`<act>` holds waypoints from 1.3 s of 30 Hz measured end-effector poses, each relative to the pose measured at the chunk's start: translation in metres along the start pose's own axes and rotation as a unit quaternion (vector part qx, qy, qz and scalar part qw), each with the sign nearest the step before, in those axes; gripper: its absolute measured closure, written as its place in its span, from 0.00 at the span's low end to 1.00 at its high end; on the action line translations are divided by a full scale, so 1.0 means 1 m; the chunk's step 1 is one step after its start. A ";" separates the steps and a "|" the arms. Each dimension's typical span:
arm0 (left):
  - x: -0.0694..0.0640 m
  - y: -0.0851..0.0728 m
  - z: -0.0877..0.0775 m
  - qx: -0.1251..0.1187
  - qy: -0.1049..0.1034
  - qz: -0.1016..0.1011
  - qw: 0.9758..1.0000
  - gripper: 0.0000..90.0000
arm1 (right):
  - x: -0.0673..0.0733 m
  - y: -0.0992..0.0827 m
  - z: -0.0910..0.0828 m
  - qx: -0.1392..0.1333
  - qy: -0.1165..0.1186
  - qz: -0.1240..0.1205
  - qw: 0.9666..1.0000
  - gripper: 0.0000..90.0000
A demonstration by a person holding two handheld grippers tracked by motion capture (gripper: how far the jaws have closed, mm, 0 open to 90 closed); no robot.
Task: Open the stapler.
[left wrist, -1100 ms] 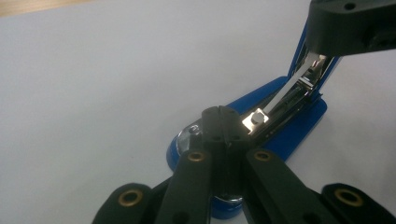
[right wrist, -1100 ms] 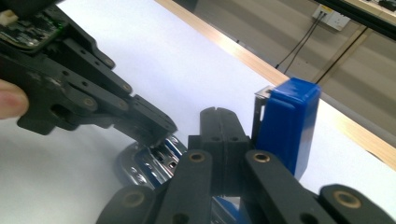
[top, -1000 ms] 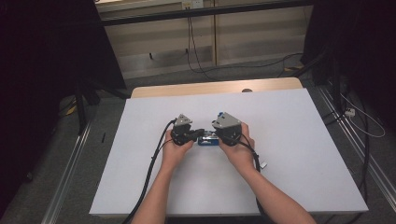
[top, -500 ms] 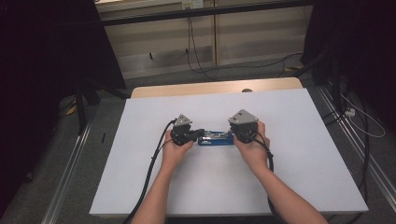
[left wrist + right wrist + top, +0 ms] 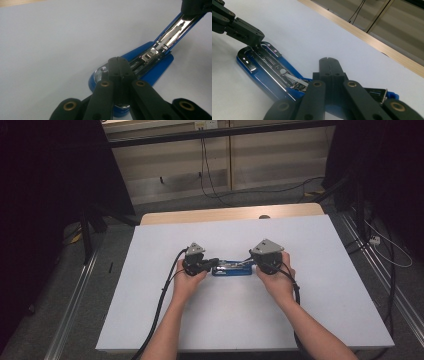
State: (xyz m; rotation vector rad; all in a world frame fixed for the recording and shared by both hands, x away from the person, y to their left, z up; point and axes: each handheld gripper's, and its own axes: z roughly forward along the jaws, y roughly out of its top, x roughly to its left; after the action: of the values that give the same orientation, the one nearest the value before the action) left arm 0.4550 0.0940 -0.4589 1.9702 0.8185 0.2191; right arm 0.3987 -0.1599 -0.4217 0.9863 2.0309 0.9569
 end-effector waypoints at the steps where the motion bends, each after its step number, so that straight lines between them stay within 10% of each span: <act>1: 0.000 0.000 0.000 0.000 0.000 0.000 1.000 1.00 | -0.001 -0.001 0.000 0.001 0.001 0.000 1.000 1.00; 16: 0.000 0.000 0.000 0.003 0.000 0.004 1.000 1.00 | -0.015 -0.029 0.006 0.026 0.014 0.046 0.999 1.00; 39: 0.001 0.004 -0.004 -0.014 -0.012 -0.011 1.000 1.00 | -0.018 -0.034 0.008 0.007 0.040 0.039 0.998 1.00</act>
State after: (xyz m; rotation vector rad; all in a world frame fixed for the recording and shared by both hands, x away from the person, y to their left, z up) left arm 0.4555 0.0966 -0.4539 1.9324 0.8180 0.1932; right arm 0.4025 -0.1877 -0.4495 1.0578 2.0808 1.0394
